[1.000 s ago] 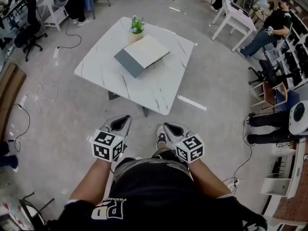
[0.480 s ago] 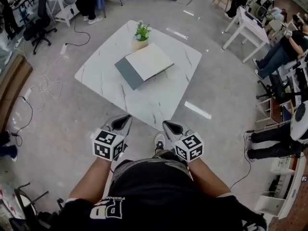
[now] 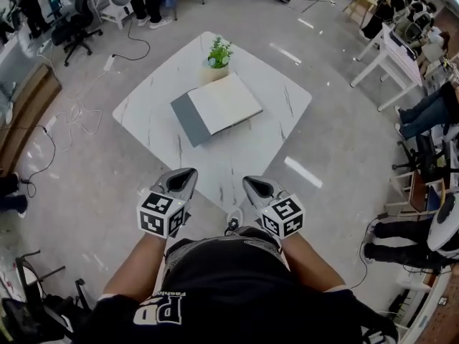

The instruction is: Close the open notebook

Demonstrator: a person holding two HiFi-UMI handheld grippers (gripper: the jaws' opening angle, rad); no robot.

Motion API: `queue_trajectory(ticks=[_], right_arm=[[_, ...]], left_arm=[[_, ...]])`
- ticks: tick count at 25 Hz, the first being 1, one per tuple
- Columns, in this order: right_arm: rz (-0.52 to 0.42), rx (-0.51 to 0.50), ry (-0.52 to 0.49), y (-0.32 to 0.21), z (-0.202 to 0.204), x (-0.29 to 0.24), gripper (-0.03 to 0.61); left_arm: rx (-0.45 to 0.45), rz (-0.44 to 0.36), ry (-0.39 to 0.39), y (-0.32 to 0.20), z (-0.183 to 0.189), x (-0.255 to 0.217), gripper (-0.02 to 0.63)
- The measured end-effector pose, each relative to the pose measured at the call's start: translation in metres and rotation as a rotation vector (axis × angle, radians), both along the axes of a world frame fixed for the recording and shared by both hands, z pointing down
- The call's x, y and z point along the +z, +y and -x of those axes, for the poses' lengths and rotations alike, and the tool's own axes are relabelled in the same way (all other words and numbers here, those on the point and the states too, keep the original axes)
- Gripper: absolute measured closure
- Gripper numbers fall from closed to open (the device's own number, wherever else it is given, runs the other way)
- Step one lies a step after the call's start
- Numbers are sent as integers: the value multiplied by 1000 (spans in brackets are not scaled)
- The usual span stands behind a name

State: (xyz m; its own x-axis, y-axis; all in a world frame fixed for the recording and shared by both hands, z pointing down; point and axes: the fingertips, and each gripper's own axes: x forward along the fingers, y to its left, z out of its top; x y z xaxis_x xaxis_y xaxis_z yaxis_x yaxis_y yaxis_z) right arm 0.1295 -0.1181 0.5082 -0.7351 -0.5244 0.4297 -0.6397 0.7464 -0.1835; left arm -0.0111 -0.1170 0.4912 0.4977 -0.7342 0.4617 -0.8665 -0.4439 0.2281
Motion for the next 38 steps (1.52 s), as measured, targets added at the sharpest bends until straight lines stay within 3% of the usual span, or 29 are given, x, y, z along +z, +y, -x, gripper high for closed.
queue_trajectory(ticks=[14,38], right_arm=[[8,-163,-6,-52,-2,13,578],[-7,-3,45,-69,81,7,578]], left_arm=[[-156,-2,-33,-42,-3,6,548],[41,31,-33,-66,74,17,548]])
